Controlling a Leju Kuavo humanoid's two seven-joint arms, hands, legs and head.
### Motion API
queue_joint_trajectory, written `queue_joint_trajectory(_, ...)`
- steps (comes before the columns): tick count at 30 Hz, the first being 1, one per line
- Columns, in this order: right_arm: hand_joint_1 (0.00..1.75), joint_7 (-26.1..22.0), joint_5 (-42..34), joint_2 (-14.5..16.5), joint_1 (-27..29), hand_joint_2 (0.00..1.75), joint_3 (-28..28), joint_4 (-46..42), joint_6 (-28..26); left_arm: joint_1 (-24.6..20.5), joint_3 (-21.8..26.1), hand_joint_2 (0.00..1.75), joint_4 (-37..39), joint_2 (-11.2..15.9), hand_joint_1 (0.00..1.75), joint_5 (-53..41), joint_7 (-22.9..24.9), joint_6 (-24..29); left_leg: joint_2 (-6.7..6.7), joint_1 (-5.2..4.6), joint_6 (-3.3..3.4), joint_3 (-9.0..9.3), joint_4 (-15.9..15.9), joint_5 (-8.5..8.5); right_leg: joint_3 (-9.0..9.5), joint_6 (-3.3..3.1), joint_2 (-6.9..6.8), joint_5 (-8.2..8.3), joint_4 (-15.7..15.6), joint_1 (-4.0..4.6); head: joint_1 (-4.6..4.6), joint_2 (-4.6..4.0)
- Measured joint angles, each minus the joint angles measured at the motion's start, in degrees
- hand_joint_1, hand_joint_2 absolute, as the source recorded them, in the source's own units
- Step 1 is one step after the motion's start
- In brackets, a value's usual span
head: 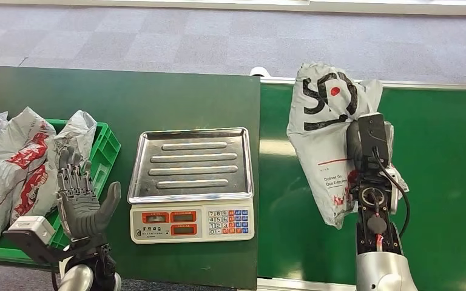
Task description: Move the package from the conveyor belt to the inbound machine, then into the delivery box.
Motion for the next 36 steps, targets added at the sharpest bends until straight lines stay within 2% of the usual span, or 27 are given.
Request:
queue_joint_trajectory(5, 1.75, 0.74, 0.36, 2.51, -3.34, 1.75, 4.97, -1.07, 2.6, -2.2, -0.05, 1.75, 0.83, -0.19, 0.0, 0.03, -0.07, 0.0, 0.15, -0.01, 0.0, -0.09, 0.0, 0.0, -0.11, -0.06, 0.11, 0.06, 0.01, 0.0, 0.0, 0.0)
queue_joint_trajectory(12, 1.75, -1.94, 6.47, 7.97, -12.3, 1.75, 18.12, 6.64, 6.1, -7.89, -0.12, 1.75, 2.79, -0.76, 0.0, 1.42, -1.6, 1.83, 0.18, 0.12, -0.12, -0.08, 0.0, 0.1, -0.16, -0.13, 0.15, 0.1, 0.05, 0.13, 0.0, 0.0)
queue_joint_trajectory(18, 1.75, -3.26, 10.68, 10.57, -15.59, 1.75, 24.96, 13.11, 6.57, -9.71, 0.73, 1.75, 3.56, -0.69, 0.0, 2.1, -2.95, 3.73, 0.09, 0.11, -0.12, -0.18, 0.0, 0.09, -0.2, -0.13, 0.13, 0.09, 0.05, 0.12, 0.02, 0.0)
queue_joint_trajectory(22, 1.75, -3.3, 14.98, 13.04, -16.56, 1.75, 29.82, 18.96, 4.54, -11.38, 1.5, 1.75, 4.36, -0.62, 0.0, 1.87, -4.68, 7.04, 0.05, 0.12, -0.12, -0.18, 0.0, 0.09, -0.23, -0.14, 0.1, 0.09, 0.04, 0.12, 0.01, 0.0)
queue_joint_trajectory(24, 1.67, -3.25, 15.91, 13.93, -16.68, 1.75, 31.37, 21.22, 3.94, -11.72, 1.73, 1.75, 4.69, -0.6, 0.0, 1.63, -5.21, 8.17, 0.04, 0.12, -0.12, -0.18, 0.0, 0.09, -0.23, -0.14, 0.09, 0.09, 0.04, 0.13, 0.01, 0.0)
queue_joint_trajectory(25, 1.35, -3.04, 16.41, 14.23, -16.78, 1.75, 32.01, 22.29, 3.93, -11.83, 1.82, 1.75, 4.84, -0.59, 0.0, 1.43, -5.49, 8.82, 0.05, 0.12, -0.12, -0.18, 0.0, 0.09, -0.23, -0.14, 0.09, 0.09, 0.04, 0.13, 0.01, 0.0)
queue_joint_trajectory(28, 0.12, -1.3, 18.03, 14.87, -16.98, 1.75, 33.74, 25.59, 4.45, -12.13, 2.24, 1.75, 5.2, -0.59, 0.0, 0.99, -6.08, 10.58, 0.06, 0.12, -0.12, -0.18, 0.0, 0.09, -0.24, -0.14, 0.1, 0.09, 0.04, 0.13, 0.02, 0.0)
queue_joint_trajectory(29, 0.0, -0.58, 18.31, 15.03, -16.99, 1.75, 34.18, 26.59, 4.58, -12.22, 2.42, 1.75, 5.29, -0.58, 0.0, 0.98, -6.14, 10.91, 0.05, 0.12, -0.12, -0.18, 0.0, 0.09, -0.23, -0.14, 0.1, 0.09, 0.04, 0.12, 0.02, 0.0)
queue_joint_trajectory(33, 0.0, 2.84, 18.57, 15.46, -17.06, 1.75, 34.85, 29.97, 4.6, -12.37, 3.31, 1.75, 5.5, -0.54, 0.0, 1.01, -6.19, 11.76, 0.04, 0.11, -0.12, -0.19, 0.0, 0.09, -0.23, -0.14, 0.1, 0.09, 0.04, 0.12, 0.02, 0.0)
queue_joint_trajectory(36, 0.0, 2.73, 17.92, 15.46, -17.06, 1.75, 34.81, 31.53, 4.51, -12.36, 4.06, 1.75, 5.5, -0.52, 0.0, 0.97, -6.24, 12.05, 0.04, 0.11, -0.12, -0.19, 0.0, 0.09, -0.24, -0.14, 0.1, 0.09, 0.04, 0.12, 0.02, 0.0)
